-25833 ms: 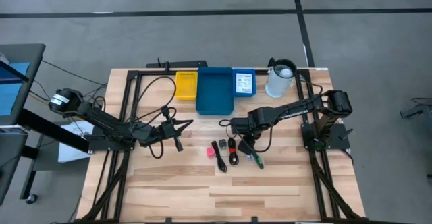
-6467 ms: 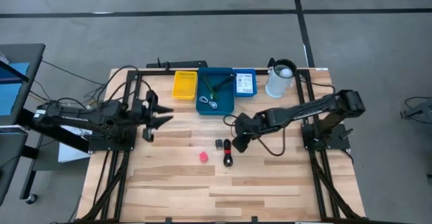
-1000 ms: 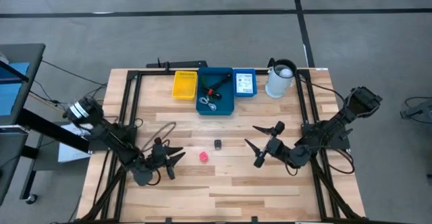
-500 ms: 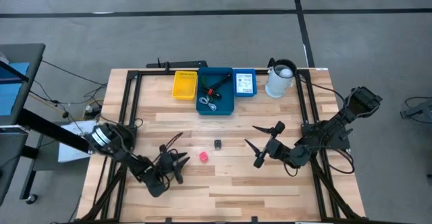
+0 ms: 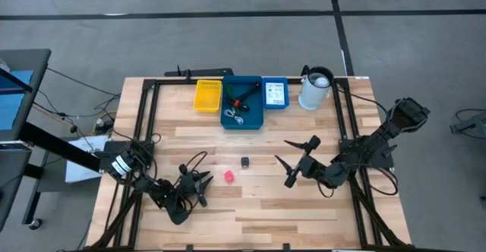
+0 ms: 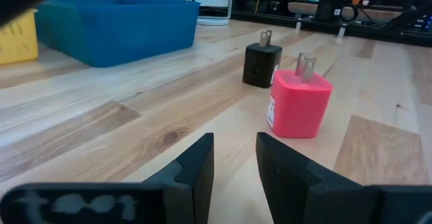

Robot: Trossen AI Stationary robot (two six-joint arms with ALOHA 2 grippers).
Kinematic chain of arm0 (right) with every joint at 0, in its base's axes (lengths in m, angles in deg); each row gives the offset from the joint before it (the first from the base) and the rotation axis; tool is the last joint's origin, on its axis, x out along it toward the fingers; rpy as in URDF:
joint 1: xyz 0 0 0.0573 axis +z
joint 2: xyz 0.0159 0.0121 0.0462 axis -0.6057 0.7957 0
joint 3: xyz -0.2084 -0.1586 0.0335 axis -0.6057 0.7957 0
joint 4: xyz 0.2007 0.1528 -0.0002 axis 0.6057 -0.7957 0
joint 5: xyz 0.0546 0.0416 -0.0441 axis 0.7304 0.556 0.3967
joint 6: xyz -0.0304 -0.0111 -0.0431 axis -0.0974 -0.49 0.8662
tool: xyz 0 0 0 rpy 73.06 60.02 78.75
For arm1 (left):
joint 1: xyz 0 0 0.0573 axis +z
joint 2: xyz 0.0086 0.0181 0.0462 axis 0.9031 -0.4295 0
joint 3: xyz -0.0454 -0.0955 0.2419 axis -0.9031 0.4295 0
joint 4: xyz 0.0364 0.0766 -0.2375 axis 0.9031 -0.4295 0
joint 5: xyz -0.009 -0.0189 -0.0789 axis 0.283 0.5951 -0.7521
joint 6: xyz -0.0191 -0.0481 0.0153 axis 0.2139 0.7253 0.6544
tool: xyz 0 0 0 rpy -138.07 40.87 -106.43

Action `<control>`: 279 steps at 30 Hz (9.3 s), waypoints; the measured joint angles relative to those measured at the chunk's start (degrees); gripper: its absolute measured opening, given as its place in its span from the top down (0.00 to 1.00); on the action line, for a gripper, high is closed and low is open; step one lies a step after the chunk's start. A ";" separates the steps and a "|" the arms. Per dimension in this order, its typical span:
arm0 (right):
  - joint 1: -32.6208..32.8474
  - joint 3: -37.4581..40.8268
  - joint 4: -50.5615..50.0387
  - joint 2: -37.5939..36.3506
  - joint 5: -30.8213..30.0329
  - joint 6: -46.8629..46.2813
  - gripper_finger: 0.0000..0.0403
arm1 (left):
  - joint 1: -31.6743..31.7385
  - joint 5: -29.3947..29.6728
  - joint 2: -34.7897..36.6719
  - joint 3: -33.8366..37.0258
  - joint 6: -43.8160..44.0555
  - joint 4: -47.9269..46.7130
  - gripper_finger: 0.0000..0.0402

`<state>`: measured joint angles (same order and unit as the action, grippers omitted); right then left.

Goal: Pick and place items into bin
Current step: Put the pink charger adapter into the yellow bin, then put the black charger adapter into the yellow bin

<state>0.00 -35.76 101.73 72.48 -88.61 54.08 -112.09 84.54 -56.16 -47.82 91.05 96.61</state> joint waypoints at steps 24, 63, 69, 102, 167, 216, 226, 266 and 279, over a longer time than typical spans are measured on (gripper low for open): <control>-1.49 0.00 -0.22 0.02 0.21 1.44 0.32 | 0.13 -3.96 -0.14 -1.83 -5.37 -1.10 0.56; 2.47 -0.02 -9.92 -9.65 0.22 10.49 0.32 | 10.36 -15.99 -0.17 -13.73 -8.55 -14.97 0.47; 2.47 -0.02 -11.21 -9.75 0.23 10.03 0.32 | 11.19 -16.38 -0.15 -13.76 -9.31 -14.71 0.47; 2.34 -0.02 -16.26 -9.68 0.30 5.88 0.32 | 13.57 -16.21 -0.24 -13.69 -11.36 -13.23 0.58; 2.36 0.02 -16.29 -9.68 0.22 3.47 0.32 | 51.41 -19.23 43.78 -13.62 -32.01 -44.35 0.63; 2.82 0.02 -17.28 -9.70 0.25 2.51 0.32 | 72.22 -45.01 29.92 -13.67 -32.51 -38.38 0.47; 2.82 0.02 -20.85 -9.70 0.45 2.49 0.32 | 71.27 -58.86 32.40 -13.67 -42.50 -41.65 0.48; 2.82 0.02 -23.65 -9.66 4.91 0.96 0.32 | 36.63 -57.28 47.45 10.92 -45.36 0.06 0.48; 2.82 0.02 -23.63 -9.66 4.95 0.96 0.32 | 29.51 -48.55 47.43 14.31 -37.81 -5.09 0.48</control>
<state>2.82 -35.74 78.11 62.82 -83.66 55.04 -82.59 35.99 -8.73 -33.51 53.24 91.51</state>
